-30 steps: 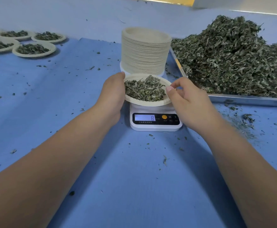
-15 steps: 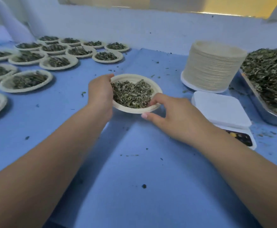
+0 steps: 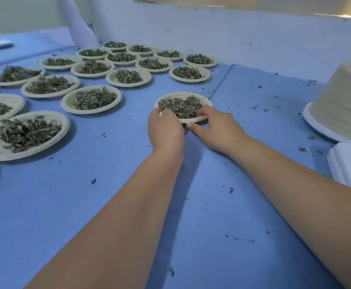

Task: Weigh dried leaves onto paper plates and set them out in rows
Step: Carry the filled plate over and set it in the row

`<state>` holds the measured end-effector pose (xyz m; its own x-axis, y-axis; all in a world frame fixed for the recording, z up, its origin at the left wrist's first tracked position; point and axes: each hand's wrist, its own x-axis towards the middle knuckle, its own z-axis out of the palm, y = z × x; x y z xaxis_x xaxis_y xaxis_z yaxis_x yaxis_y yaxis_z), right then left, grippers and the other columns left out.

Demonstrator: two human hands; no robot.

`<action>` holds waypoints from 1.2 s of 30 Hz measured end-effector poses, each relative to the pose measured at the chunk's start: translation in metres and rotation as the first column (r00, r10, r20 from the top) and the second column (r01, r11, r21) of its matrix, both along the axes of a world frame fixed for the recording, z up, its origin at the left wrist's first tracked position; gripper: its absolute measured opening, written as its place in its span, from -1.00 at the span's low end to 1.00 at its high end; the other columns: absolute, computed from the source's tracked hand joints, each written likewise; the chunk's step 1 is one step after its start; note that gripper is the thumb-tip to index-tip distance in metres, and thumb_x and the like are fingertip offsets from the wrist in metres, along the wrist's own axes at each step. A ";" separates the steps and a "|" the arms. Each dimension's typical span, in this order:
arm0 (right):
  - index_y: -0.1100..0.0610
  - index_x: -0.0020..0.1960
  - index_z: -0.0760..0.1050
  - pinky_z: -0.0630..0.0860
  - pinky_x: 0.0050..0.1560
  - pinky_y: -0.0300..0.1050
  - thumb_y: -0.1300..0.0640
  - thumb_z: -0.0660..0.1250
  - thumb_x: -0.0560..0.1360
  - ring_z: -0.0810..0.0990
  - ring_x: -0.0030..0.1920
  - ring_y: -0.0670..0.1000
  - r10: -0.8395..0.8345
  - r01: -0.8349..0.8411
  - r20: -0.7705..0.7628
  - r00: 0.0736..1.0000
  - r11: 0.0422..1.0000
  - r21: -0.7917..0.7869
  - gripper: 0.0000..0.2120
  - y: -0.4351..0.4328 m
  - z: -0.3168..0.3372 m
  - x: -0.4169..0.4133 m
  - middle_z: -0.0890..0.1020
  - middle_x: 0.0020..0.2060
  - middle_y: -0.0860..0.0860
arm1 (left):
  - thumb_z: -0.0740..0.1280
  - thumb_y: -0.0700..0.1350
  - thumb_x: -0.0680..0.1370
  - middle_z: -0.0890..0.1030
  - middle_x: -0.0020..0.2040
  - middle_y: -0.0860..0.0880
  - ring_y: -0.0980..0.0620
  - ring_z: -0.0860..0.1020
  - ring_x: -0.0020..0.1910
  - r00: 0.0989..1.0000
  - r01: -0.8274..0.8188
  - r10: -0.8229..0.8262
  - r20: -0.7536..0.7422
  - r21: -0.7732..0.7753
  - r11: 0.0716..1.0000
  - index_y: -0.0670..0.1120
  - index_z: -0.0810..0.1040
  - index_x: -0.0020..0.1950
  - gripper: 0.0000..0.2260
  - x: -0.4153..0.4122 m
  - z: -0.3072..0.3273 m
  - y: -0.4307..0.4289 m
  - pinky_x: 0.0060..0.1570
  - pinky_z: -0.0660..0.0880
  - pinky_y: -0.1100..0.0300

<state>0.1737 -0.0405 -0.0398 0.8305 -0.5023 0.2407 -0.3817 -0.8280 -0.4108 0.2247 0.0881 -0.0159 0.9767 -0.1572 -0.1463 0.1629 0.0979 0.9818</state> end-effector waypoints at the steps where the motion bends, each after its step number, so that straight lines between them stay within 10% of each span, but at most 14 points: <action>1: -0.03 0.20 0.48 0.53 0.07 0.06 -0.29 0.31 0.52 0.57 0.11 0.16 -0.001 0.001 -0.003 1.000 1.000 0.001 -0.59 -0.001 0.000 0.011 0.65 0.10 0.04 | 0.13 -0.18 0.65 0.54 0.38 -0.27 -0.26 0.48 0.38 1.000 -0.003 0.003 -0.012 0.015 1.000 -0.28 0.48 0.41 -0.62 0.000 0.002 0.000 0.24 0.47 -0.09; 14: 0.00 0.18 0.43 0.49 0.18 0.12 -0.29 0.26 0.53 0.54 0.15 0.17 -0.013 0.015 -0.080 0.997 1.000 0.024 -0.58 -0.016 0.004 0.098 0.61 0.10 0.05 | 0.18 -0.15 0.64 0.55 0.20 -0.32 -0.37 0.50 0.26 1.000 0.009 -0.010 -0.029 -0.010 1.000 -0.34 0.49 0.23 -0.70 0.001 -0.004 -0.007 0.19 0.51 -0.28; 19: 0.00 0.20 0.42 0.50 0.19 0.12 -0.31 0.27 0.52 0.53 0.17 0.16 -0.030 0.034 -0.075 0.997 0.998 0.046 -0.55 -0.021 0.003 0.109 0.60 0.13 0.04 | 0.19 -0.18 0.58 0.46 -0.31 -0.08 -0.16 0.42 -0.25 0.996 0.064 -0.067 -0.061 -0.053 0.997 -0.17 0.39 -0.19 -0.84 0.001 -0.006 -0.008 -0.15 0.38 -0.05; 36: -0.02 0.28 0.36 0.50 0.15 0.11 -0.31 0.29 0.45 0.54 0.20 0.17 -0.051 0.053 -0.045 0.998 0.998 0.041 -0.47 -0.025 0.001 0.121 0.59 0.15 0.04 | 0.25 -0.17 0.59 0.55 -0.27 0.08 0.06 0.54 -0.20 0.998 0.038 -0.040 -0.052 -0.041 0.998 -0.03 0.53 -0.20 -0.82 0.005 -0.010 -0.009 0.04 0.60 0.03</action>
<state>0.2942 -0.0659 -0.0388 0.8120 -0.5543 0.1829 -0.4424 -0.7888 -0.4267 0.2293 0.0787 -0.0257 0.9608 -0.2018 -0.1900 0.2185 0.1298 0.9672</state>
